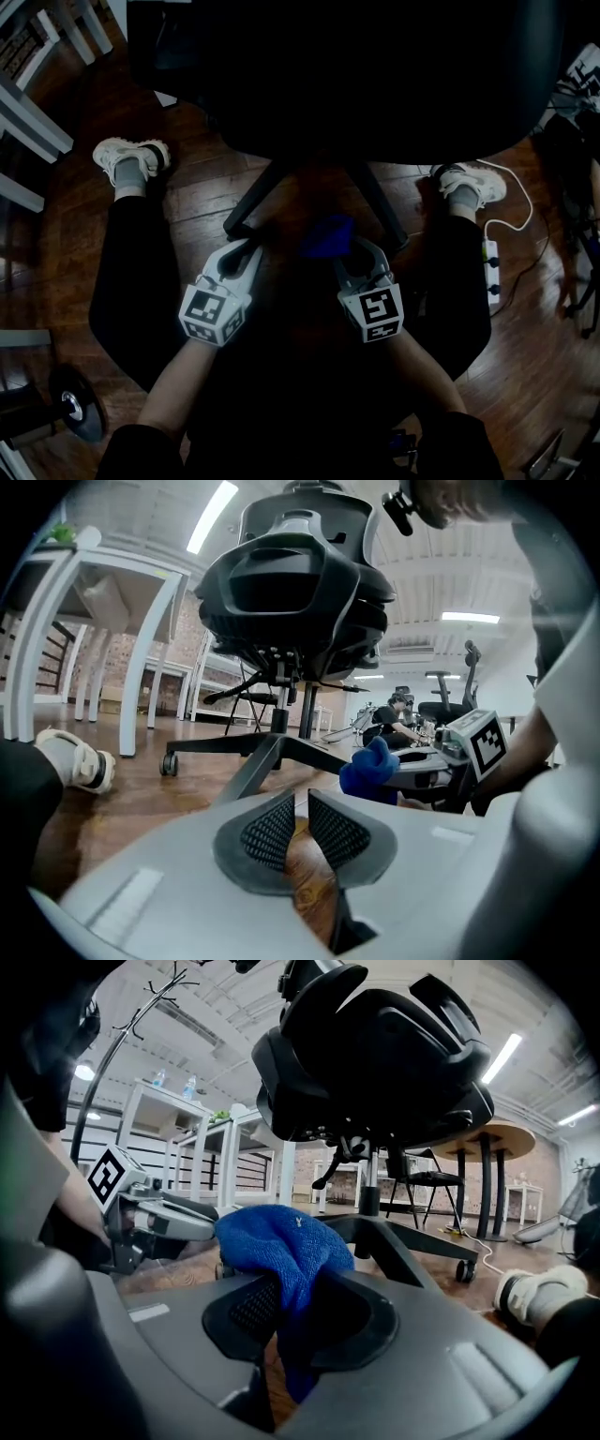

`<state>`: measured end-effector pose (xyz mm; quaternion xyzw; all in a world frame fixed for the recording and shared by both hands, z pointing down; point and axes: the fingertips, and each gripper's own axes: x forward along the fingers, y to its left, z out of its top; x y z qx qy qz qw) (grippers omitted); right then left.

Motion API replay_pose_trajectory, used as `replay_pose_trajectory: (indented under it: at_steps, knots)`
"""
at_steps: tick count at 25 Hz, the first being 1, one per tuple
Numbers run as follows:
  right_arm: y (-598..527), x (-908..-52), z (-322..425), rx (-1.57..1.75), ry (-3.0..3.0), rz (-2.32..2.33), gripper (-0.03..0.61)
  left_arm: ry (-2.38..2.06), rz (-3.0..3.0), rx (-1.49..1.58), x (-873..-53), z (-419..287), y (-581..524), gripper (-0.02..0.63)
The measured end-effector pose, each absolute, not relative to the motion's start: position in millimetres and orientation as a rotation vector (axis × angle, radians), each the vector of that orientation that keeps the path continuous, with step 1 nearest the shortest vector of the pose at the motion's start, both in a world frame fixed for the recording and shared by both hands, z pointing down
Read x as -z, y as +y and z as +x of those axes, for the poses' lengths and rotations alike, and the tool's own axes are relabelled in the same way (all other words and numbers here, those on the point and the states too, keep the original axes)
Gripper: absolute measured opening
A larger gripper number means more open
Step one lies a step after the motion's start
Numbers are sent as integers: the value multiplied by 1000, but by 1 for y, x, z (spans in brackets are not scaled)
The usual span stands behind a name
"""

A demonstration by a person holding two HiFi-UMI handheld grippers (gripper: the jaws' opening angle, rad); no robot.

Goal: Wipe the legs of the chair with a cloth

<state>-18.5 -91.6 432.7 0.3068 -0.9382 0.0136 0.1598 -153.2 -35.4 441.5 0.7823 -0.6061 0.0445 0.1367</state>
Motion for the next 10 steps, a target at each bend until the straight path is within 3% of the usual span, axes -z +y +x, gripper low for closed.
replay_pose_trajectory:
  at_steps: [10]
  knots:
    - [-91, -439, -19, -72, -2667, 861, 98, -1746, 2271, -176, -448, -152, -35, 46]
